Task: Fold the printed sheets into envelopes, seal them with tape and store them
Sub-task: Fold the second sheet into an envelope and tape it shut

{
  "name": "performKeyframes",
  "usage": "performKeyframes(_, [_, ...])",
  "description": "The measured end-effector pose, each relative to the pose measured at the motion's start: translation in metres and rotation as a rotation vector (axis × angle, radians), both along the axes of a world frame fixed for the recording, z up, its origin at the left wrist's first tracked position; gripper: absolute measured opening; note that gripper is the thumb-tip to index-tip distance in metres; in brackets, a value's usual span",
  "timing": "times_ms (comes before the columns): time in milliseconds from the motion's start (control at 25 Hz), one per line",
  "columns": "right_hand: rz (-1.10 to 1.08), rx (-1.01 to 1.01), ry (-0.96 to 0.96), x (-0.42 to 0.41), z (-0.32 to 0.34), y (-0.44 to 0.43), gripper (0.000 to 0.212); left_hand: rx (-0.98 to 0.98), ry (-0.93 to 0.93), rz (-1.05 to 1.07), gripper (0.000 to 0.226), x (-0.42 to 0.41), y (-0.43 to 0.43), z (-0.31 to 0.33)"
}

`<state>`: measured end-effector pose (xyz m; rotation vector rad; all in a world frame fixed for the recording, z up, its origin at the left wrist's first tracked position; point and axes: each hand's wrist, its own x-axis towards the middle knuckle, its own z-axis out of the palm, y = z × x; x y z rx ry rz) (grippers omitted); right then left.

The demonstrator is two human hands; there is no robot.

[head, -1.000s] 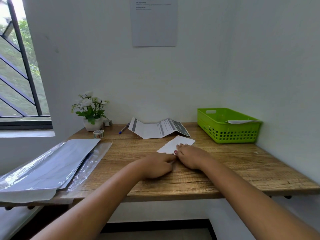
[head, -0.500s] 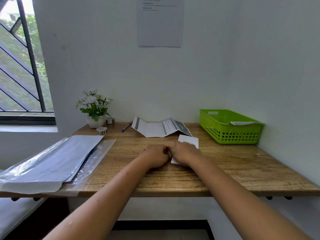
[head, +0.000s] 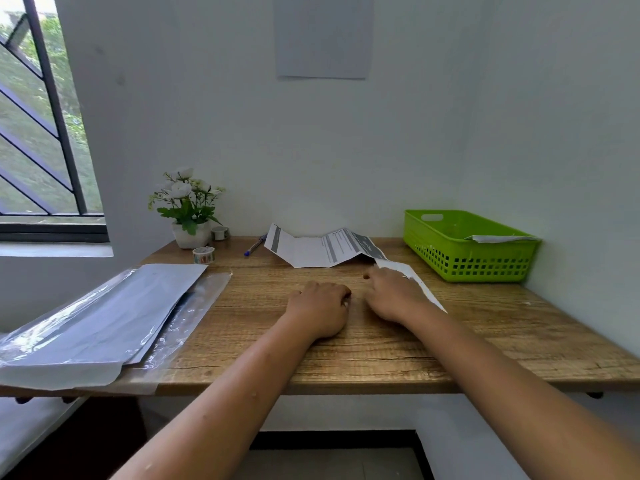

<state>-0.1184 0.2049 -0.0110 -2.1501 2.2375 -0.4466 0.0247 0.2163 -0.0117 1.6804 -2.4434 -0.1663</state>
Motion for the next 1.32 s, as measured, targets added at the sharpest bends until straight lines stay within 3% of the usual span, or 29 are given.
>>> performKeyframes(200, [0.277,-0.132,-0.214,0.071,0.017,0.014,0.036,-0.122,0.339,0.123,0.043,0.037,0.012,0.004])
performKeyframes(360, [0.571,-0.087,-0.288,0.151,0.029,0.024,0.036,-0.448,0.598,0.375,0.047,0.118,0.061,-0.002])
performKeyframes(480, [0.724,-0.020,-0.299,0.213,0.030,0.036,0.038,-0.592,0.570,0.678,0.038,0.184,0.096,0.004])
performKeyframes(640, [0.794,0.107,-0.235,0.273,0.021,0.050,0.053,-0.332,0.410,1.000,0.036,0.260,0.110,-0.004])
performKeyframes(720, [0.811,0.146,-0.094,0.288,0.014,0.058,0.065,-0.230,0.417,1.002,0.037,0.273,0.111,-0.016])
performKeyframes(800, [0.829,0.123,0.014,0.291,0.011,0.062,0.072,-0.248,0.414,0.999,0.035,0.272,0.108,-0.023])
performKeyframes(960, [0.924,0.178,0.042,0.286,0.007,0.065,0.091,-0.288,0.393,1.003,0.032,0.270,0.107,-0.017])
performKeyframes(1040, [0.967,0.153,0.005,0.283,0.004,0.066,0.083,-0.322,0.440,0.981,0.029,0.268,0.108,-0.014])
performKeyframes(1160, [0.970,0.213,-0.195,0.280,0.009,0.063,0.060,-0.510,0.568,0.940,0.025,0.259,0.112,-0.009])
performKeyframes(1320, [0.942,0.315,-0.352,0.272,0.016,0.055,0.036,-0.542,0.909,0.786,0.033,0.257,0.110,-0.011])
